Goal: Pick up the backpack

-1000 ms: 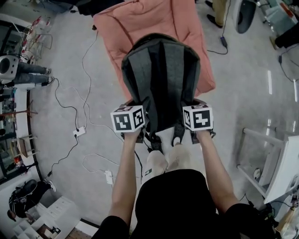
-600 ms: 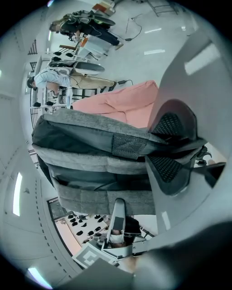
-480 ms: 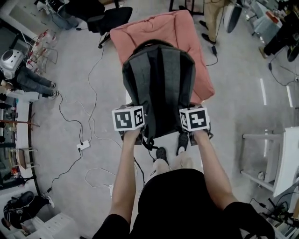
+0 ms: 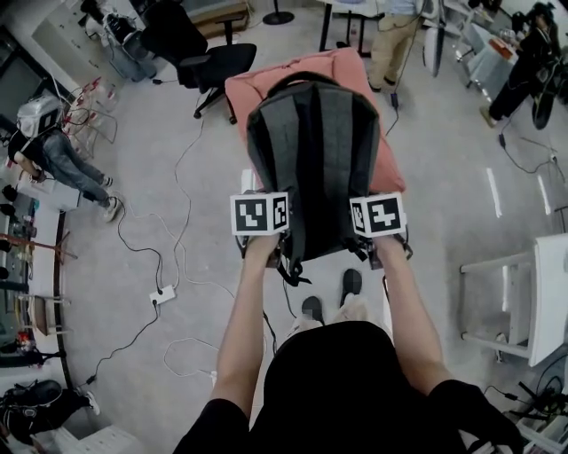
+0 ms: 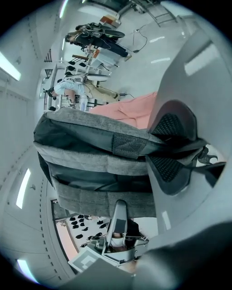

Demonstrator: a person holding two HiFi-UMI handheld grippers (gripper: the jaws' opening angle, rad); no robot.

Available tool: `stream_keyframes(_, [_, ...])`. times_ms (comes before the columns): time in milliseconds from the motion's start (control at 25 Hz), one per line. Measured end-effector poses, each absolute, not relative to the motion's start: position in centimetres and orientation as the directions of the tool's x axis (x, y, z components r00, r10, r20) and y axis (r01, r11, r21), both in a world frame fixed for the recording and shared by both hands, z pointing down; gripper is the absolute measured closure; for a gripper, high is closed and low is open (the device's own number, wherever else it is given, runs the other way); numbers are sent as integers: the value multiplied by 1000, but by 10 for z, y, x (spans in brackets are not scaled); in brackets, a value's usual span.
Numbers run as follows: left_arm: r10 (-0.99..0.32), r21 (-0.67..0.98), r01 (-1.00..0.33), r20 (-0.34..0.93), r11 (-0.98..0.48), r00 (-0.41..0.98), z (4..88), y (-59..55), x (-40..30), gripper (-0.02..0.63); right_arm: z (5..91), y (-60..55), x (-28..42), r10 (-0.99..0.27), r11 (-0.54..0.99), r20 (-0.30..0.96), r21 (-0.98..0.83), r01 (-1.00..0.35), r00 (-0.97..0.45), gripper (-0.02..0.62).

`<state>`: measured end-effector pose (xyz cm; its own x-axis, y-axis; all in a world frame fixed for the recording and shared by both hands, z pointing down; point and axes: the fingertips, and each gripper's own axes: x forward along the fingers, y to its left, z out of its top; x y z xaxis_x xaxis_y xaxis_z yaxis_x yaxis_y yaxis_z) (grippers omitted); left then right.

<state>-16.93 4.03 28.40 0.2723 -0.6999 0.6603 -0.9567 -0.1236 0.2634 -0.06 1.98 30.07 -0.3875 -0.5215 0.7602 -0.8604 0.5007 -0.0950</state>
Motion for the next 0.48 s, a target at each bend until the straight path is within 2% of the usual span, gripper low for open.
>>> stream_keyframes(480, [-725,237,-951,617,-199,305,239,48,-162,459,255,34,8,-602,467,707,-66,-882,-371,498])
